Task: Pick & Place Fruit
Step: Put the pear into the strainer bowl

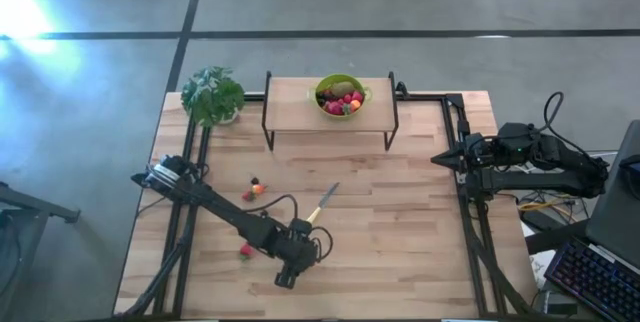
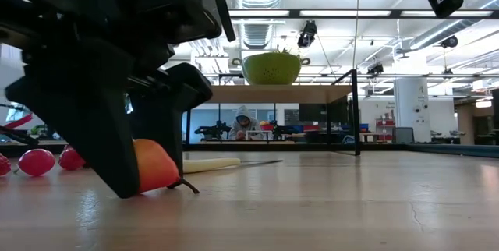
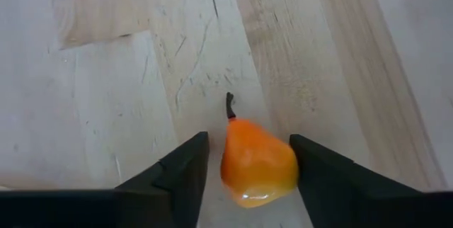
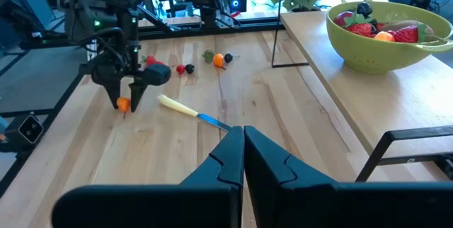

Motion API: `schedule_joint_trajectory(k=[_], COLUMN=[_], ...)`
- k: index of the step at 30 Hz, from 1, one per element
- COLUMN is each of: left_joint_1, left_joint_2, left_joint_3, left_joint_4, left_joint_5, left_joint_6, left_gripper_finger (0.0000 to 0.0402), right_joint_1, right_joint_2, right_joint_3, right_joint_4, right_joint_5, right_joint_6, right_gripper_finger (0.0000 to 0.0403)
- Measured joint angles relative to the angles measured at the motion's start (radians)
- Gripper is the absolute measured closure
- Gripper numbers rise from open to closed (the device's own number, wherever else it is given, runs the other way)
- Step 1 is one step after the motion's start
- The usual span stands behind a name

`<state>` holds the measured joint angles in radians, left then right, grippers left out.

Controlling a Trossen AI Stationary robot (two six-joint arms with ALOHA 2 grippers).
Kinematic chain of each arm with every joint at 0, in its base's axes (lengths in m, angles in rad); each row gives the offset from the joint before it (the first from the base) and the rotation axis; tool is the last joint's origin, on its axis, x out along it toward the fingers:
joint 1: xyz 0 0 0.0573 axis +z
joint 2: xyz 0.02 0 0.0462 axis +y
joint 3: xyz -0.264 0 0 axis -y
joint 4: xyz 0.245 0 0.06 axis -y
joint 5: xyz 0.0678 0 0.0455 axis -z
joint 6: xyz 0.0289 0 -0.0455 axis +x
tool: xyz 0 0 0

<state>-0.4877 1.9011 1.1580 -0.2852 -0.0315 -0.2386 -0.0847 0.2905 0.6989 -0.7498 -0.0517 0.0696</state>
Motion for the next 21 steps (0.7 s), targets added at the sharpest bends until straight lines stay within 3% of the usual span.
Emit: schedule_joint_trajectory(k=[10,16,21], left_joint_1=[0.001,0.000,0.002], left_joint_2=[0.000,-0.006,-0.013], left_joint_3=[0.000,0.030,0.126], left_joint_4=[-0.002,-0.048,-0.125], left_joint_5=[0.001,0.015,-0.116], left_joint_6=[0.006,0.068,0.216], left_gripper_finger=[0.0254,0.0252,0.0255], right_joint_1=[0.000,0.000,0.000], right_joint_2=[0.000,0.000,0.000], right_joint_3=[0.000,0.000,0.000], right_joint_4=[0.000,0.000,0.000], right_joint_5=[0.000,0.000,0.000], right_joint_6=[0.000,0.000,0.000], right_gripper_finger=[0.0394,0.0394,0.0394])
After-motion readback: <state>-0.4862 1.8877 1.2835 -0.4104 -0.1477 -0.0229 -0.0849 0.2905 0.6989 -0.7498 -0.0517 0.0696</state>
